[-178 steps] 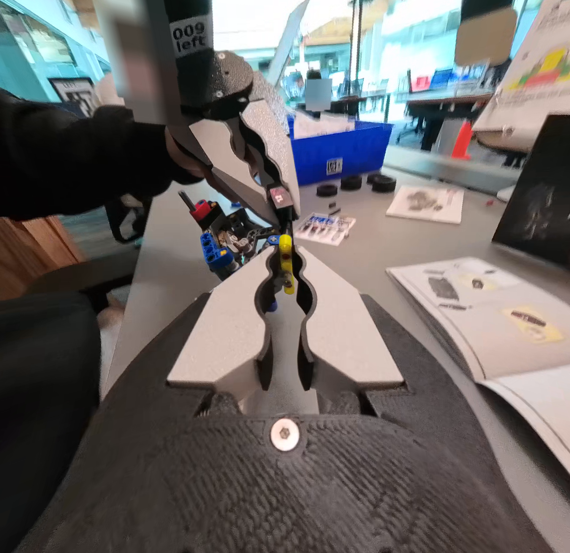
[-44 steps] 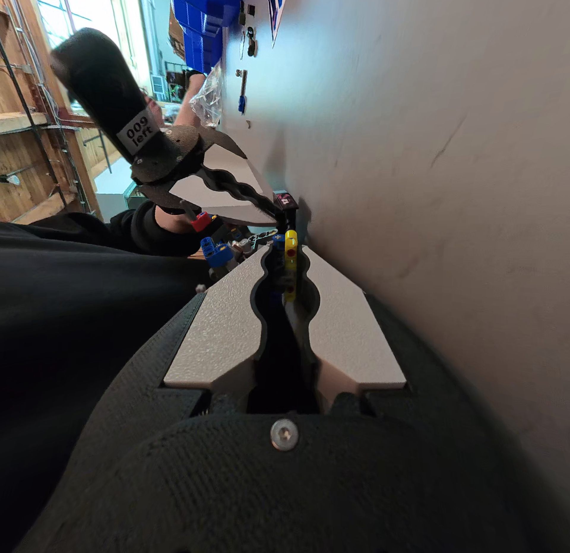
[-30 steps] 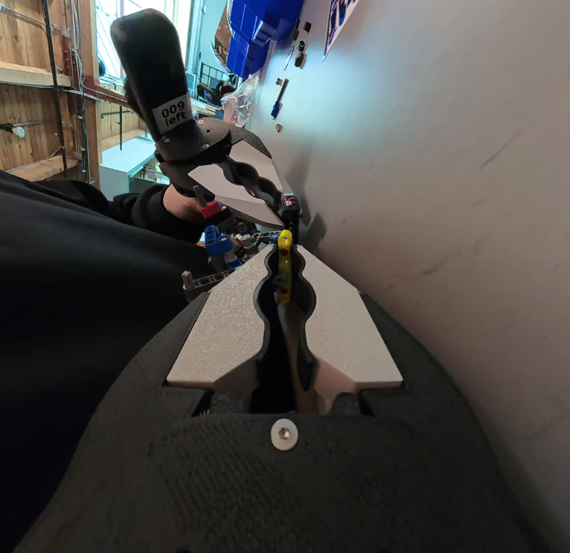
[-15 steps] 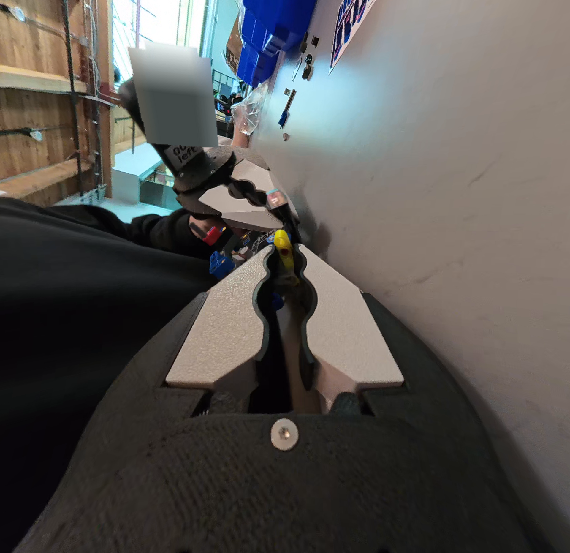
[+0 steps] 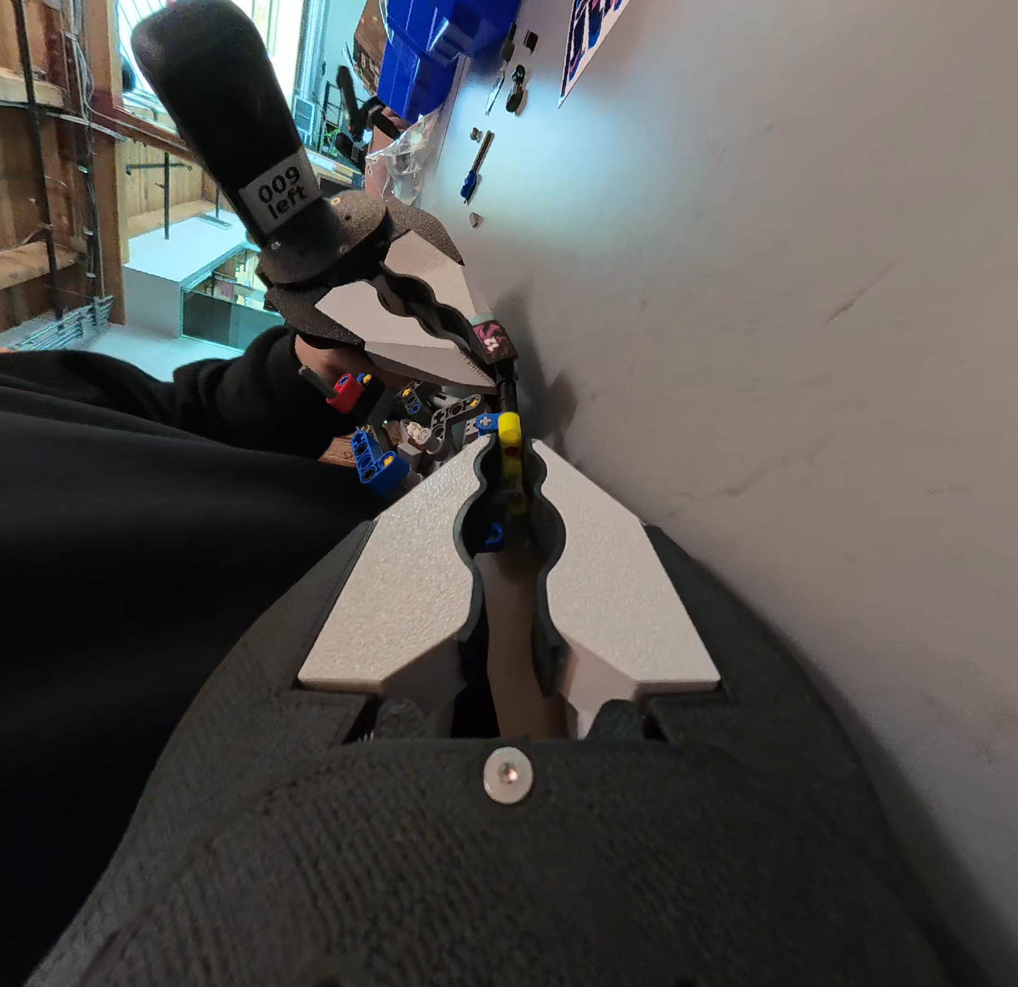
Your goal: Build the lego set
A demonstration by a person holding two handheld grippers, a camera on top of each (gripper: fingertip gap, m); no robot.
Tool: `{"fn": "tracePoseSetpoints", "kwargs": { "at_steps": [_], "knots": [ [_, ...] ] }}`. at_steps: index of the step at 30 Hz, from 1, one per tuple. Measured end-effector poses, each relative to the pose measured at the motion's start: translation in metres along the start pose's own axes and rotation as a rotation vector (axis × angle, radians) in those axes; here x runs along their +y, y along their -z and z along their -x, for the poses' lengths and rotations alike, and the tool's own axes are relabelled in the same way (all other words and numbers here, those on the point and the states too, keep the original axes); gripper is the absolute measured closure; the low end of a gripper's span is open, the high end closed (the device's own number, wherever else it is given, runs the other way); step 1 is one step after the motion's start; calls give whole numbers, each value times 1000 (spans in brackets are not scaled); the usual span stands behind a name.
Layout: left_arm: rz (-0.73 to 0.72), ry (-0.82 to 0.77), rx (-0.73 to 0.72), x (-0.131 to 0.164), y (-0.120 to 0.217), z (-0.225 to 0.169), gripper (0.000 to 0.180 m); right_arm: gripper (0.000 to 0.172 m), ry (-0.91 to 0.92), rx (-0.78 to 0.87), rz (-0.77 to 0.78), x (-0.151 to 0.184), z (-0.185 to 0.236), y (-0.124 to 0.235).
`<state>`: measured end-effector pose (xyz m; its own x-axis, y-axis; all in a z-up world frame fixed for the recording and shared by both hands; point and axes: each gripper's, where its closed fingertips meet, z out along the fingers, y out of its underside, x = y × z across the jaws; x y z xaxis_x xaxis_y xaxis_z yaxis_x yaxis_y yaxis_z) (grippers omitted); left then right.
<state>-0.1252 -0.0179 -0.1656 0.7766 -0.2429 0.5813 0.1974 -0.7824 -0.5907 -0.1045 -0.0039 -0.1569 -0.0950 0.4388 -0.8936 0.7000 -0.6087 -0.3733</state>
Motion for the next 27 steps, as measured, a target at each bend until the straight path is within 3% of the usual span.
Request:
{"fn": "tracePoseSetpoints", "kwargs": {
  "at_steps": [9,17,27],
  "knots": [
    [50,68,121,0,-3,2,180,168,-35,14,-12,1,-2,-2],
    [79,62,123,-2,-8,8,180,168,-137,2,-9,-3,-8,-2],
    [85,54,163,0,-8,6,179,169,-133,-4,5,-3,-8,-3]
  ]
}}
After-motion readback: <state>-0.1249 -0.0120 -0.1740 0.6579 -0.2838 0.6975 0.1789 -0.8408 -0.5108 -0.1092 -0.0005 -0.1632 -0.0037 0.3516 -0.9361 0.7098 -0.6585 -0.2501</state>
